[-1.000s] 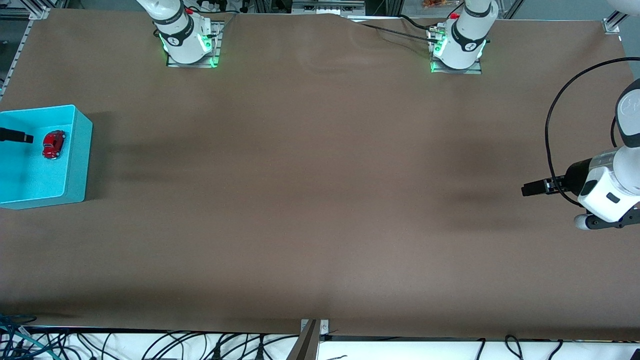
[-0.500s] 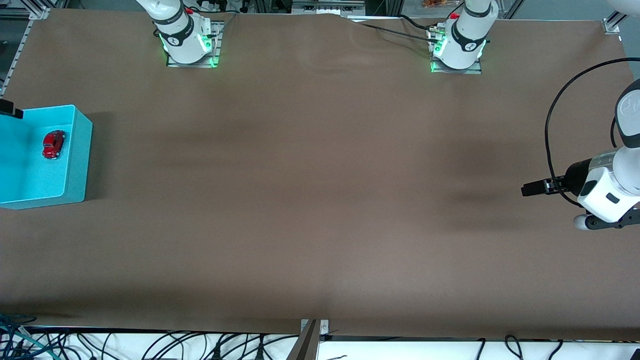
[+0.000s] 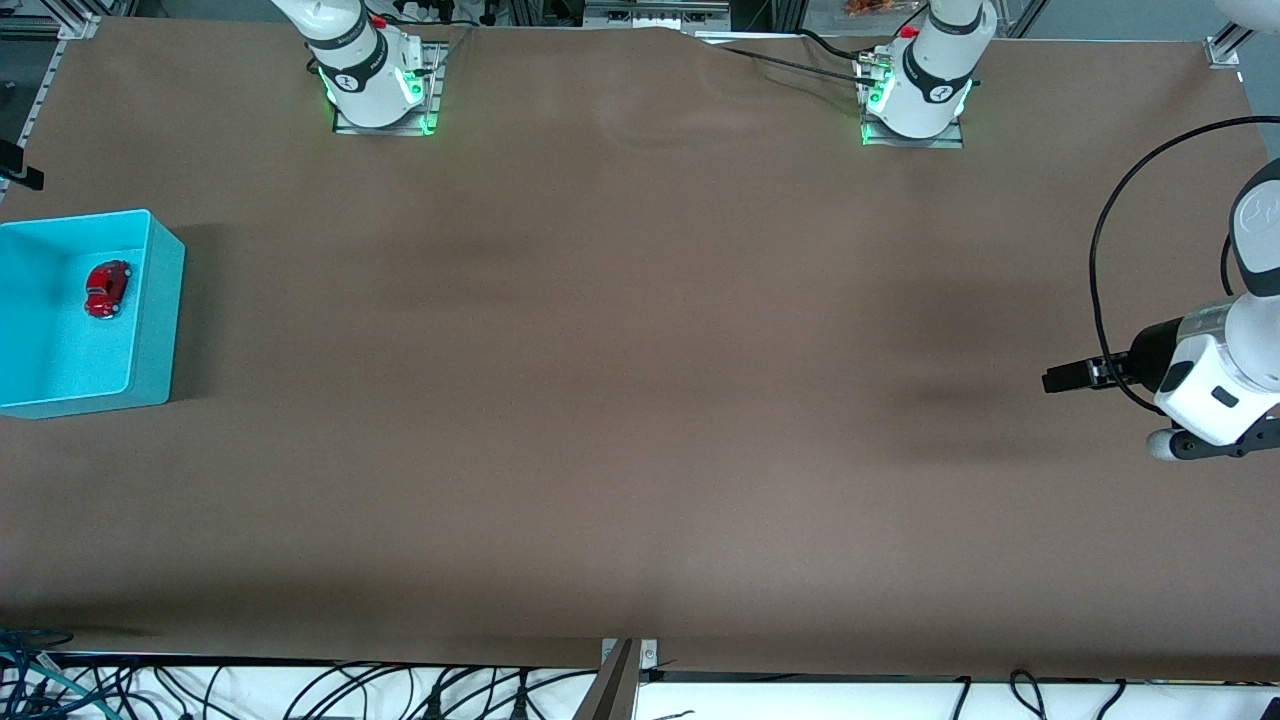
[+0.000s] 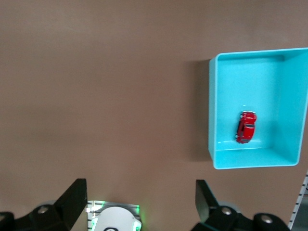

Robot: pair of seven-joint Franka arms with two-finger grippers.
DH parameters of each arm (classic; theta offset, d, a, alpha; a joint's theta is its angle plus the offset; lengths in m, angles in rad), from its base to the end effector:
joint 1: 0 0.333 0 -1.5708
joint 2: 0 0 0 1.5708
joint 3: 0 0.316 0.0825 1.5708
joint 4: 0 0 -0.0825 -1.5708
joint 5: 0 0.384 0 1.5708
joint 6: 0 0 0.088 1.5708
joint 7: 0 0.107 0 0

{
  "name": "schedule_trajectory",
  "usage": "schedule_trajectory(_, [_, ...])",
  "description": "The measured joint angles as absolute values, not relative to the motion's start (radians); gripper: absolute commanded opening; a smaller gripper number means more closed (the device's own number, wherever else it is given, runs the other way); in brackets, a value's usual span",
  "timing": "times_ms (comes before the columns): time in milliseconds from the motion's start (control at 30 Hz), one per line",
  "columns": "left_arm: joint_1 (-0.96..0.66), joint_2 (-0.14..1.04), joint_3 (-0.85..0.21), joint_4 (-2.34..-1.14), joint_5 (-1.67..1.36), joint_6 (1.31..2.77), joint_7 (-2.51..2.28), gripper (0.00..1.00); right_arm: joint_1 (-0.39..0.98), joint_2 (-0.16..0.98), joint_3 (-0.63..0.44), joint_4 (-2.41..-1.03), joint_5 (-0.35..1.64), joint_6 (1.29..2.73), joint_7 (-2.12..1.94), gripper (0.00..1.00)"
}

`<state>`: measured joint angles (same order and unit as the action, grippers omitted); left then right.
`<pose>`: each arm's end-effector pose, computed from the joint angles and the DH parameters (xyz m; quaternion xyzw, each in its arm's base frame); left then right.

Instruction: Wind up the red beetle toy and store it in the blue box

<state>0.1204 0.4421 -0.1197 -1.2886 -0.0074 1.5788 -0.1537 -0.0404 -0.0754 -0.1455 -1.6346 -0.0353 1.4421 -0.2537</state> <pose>0.6722 0.0152 0.4862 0.9935 0.0810 -0.0764 0.0238 0.5064 -0.1025 0.6243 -0.9976 -0.0331 0.0601 0.0010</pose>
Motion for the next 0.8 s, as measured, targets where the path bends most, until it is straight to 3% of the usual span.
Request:
schedule_trajectory(400, [0.120,0.442,-0.120,-1.288,-0.007,1.579,-0.154,1.00,0.114,-0.074,-0.146,-1.641,-0.035,1.440,-0.112,1.00])
schedule_trajectory(800, [0.120,0.442,-0.120,-1.287,-0.007,1.579,-0.154,1.00,0.153,-0.063,-0.114,-1.663,-0.035,1.459,-0.051,1.00])
